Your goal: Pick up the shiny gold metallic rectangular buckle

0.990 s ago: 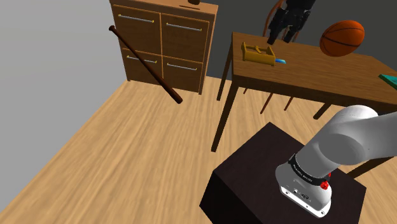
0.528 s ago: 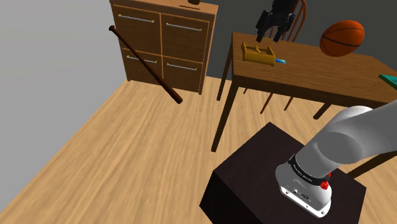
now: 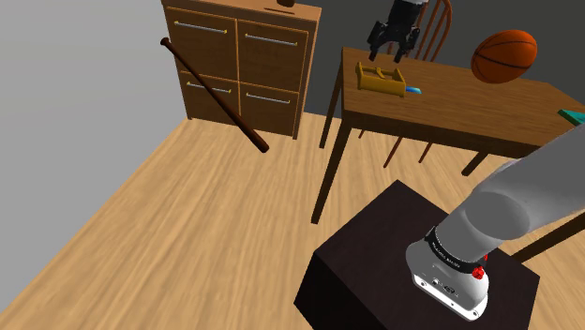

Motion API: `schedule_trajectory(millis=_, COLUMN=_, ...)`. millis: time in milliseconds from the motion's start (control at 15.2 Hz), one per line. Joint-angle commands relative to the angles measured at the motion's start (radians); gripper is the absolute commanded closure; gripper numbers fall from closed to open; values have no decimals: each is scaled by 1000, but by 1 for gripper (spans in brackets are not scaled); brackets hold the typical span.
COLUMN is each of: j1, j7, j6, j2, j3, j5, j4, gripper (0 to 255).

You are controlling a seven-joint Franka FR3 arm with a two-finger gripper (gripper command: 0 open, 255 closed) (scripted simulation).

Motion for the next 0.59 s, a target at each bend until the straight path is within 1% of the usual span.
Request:
schedule_trajectory(millis=0, j1=-11, j7=6, j6=12, j2=66, j3=-19, j5=13, j4=50, gripper=0)
schedule_trajectory(millis=528, j1=-78, j7=0, j6=31, j2=343, j3=-98, j5=98, j4=280, gripper=0)
